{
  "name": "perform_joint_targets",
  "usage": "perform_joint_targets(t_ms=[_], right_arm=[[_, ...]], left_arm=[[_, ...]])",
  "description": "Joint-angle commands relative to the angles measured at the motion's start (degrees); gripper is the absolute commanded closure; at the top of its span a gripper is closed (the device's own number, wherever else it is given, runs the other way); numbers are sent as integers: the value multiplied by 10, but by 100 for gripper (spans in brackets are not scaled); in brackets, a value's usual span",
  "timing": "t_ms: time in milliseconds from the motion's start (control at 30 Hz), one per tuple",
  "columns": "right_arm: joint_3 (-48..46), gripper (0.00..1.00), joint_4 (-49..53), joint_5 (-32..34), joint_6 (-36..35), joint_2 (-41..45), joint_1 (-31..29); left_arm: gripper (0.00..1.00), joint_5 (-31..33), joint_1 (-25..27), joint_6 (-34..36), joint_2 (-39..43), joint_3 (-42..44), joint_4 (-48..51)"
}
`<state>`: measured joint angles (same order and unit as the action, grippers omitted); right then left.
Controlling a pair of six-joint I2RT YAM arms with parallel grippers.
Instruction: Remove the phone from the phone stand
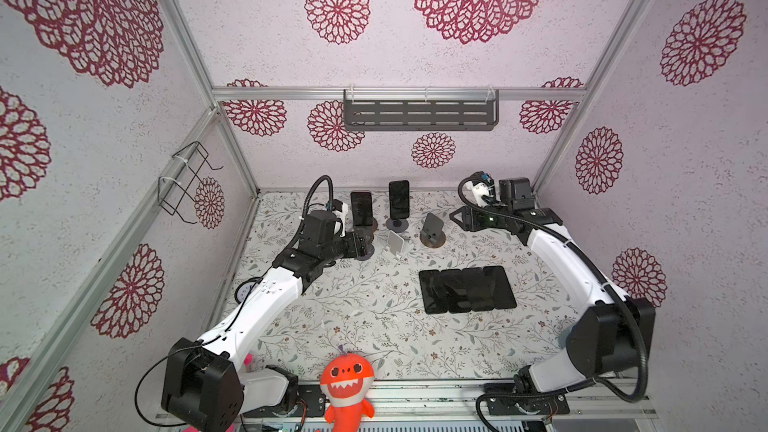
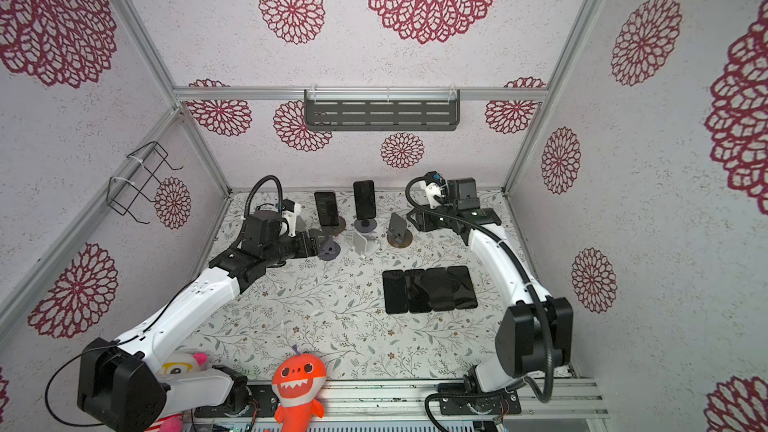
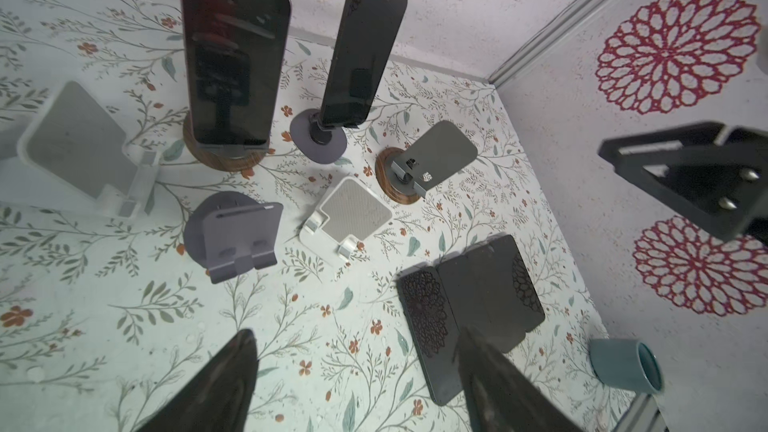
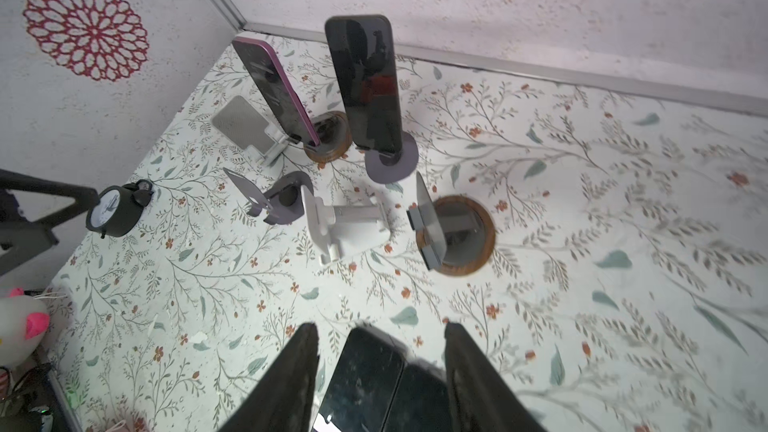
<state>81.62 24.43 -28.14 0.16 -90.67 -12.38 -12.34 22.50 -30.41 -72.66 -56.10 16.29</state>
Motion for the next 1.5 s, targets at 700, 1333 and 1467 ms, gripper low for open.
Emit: perform_joint_targets(t_ms=[700,1333,1467], right_arm=[[476,37,-27,-217,-66,-436,-8],[477,34,-193,-248,18,-509,-34],[477,35,-209,-257,28,-518,-38]], left_arm=[[22,-108,-4,-15,104,109,-80],[20,-112,-4,-28,84,146,-127],[20,-110,-4,-26,83,150,-130]])
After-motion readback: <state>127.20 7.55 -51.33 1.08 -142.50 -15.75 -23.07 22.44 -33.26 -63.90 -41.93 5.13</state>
